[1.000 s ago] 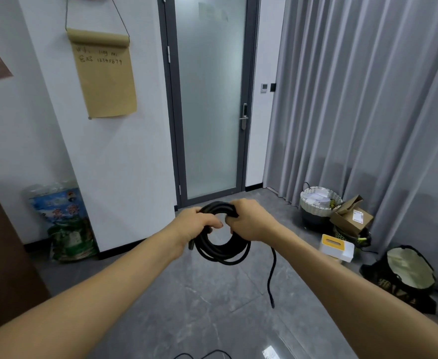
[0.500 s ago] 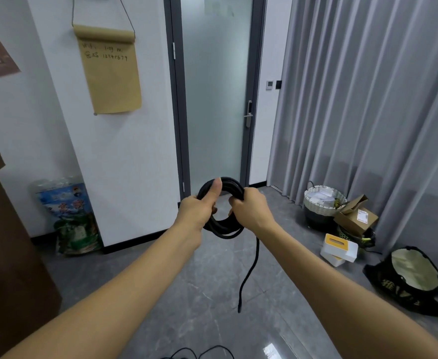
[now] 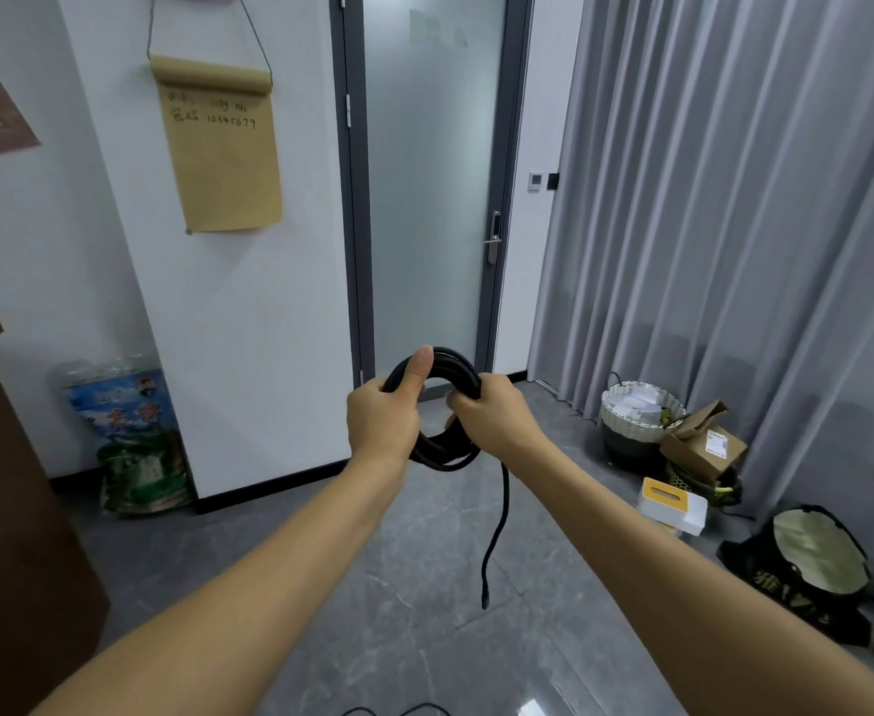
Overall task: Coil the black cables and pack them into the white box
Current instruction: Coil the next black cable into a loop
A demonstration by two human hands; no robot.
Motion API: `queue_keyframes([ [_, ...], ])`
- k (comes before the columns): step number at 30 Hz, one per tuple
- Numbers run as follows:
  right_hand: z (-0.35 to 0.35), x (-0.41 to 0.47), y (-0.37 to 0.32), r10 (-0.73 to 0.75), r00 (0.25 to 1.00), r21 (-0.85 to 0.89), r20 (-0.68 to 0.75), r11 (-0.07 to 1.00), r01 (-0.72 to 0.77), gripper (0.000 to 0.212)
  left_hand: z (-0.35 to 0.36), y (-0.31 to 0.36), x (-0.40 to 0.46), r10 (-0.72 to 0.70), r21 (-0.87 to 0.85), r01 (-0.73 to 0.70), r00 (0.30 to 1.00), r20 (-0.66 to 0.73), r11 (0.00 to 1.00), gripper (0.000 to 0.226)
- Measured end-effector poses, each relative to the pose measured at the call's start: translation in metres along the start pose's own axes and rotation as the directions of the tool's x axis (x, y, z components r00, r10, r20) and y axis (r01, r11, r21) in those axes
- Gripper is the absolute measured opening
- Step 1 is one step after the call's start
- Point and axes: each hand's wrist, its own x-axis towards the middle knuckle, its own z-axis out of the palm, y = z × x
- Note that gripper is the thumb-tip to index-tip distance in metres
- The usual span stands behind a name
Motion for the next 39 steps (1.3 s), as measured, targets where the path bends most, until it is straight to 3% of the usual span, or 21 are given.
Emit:
queue_keyframes([
  [5,-0.018,0.003,-0.004,-0.112,0.991,0.127,0.078,0.987,0.102,0.045,-0.015,0.0,0.006,0.042,-0.007,-0.042,0.999,0.014,0.999,0.042],
  [8,-0.031,0.012,-0.005,-0.277,0.96,0.034,-0.026,0.96,0.278,0.019,-0.021,-0.001,0.007,0.053,-0.027,-0.052,0.997,0.05,0.998,0.043],
  [12,-0.029,0.023,-0.002,-0.336,0.937,-0.074,-0.1,0.941,0.33,0.015,-0.021,0.0,0.007,0.082,-0.073,-0.074,0.991,0.107,0.995,0.041],
  [15,-0.021,0.026,0.0,-0.292,0.955,-0.102,-0.042,0.953,0.287,0.018,-0.02,0.001,0.007,0.116,-0.092,-0.105,0.986,0.124,0.99,0.045],
  [19,-0.022,0.022,-0.005,-0.16,0.979,0.023,0.13,0.987,0.158,0.025,-0.022,-0.004,0.008,0.149,-0.097,-0.135,0.978,0.145,0.986,0.048],
  [21,-0.023,0.018,-0.009,-0.098,0.973,0.244,0.21,0.969,0.045,0.035,-0.023,-0.004,0.01,0.158,-0.094,-0.146,0.977,0.142,0.985,0.049],
  [23,-0.025,0.013,-0.012,-0.037,0.947,0.487,0.318,0.864,-0.13,0.041,-0.023,-0.003,0.012,0.157,-0.081,-0.147,0.979,0.13,0.986,0.05],
  [24,-0.025,0.011,-0.014,-0.037,0.935,0.523,0.353,0.837,-0.164,0.041,-0.023,-0.003,0.013,0.155,-0.078,-0.147,0.98,0.123,0.986,0.048],
  [29,-0.015,0.005,-0.015,-0.094,0.938,0.436,0.334,0.897,-0.066,0.006,-0.023,-0.004,0.013,0.218,0.026,-0.222,0.971,0.097,0.975,0.043],
  [33,-0.011,0.006,-0.01,-0.086,0.911,0.467,0.402,0.875,-0.124,0.01,-0.027,-0.009,0.017,0.27,0.115,-0.28,0.958,0.095,0.953,0.048],
  [39,-0.008,0.001,0.001,-0.07,0.853,0.576,0.516,0.766,-0.286,0.014,-0.025,-0.006,0.011,0.344,0.187,-0.376,0.921,0.185,0.907,0.08],
])
